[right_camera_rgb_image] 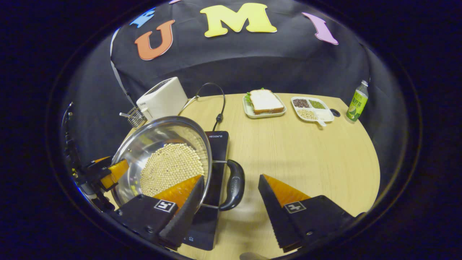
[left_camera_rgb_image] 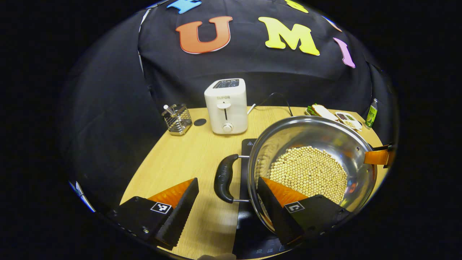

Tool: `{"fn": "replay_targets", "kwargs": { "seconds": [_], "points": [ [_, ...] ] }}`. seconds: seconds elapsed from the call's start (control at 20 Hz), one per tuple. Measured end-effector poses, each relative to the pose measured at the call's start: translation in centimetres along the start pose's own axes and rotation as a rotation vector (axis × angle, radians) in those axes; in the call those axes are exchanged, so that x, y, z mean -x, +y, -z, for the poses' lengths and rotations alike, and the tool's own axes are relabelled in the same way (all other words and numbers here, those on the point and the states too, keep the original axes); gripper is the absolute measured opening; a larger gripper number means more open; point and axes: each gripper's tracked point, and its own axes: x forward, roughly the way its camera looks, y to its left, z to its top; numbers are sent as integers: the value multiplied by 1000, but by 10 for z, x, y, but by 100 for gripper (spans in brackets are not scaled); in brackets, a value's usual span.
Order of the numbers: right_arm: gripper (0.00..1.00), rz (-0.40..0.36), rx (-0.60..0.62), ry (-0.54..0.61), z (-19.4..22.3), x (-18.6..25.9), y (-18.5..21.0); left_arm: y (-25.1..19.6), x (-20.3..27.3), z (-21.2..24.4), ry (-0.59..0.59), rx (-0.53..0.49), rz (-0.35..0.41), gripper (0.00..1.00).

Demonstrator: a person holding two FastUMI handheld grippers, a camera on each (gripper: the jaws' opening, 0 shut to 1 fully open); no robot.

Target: First push the handle of the pot to place it horizontally, then grasp the pot with both hands and set it on the induction cooktop.

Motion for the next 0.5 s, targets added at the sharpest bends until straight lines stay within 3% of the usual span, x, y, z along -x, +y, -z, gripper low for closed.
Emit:
{"fn": "replay_targets", "kwargs": {
  "seconds": [0.25, 0.3, 0.5],
  "points": [
    [100, -51, -10, -66, 0, 37, -4, 1, 43, -10, -76, -14, -27, 97],
    [96, -53, 0, -107, -8, 41, -6, -2, 52, -13, -94, -13, -30, 96],
    [97, -64, 45, -107, -14, 45, -8, -1, 90, -14, -108, -2, -89, 97]
  ]
}}
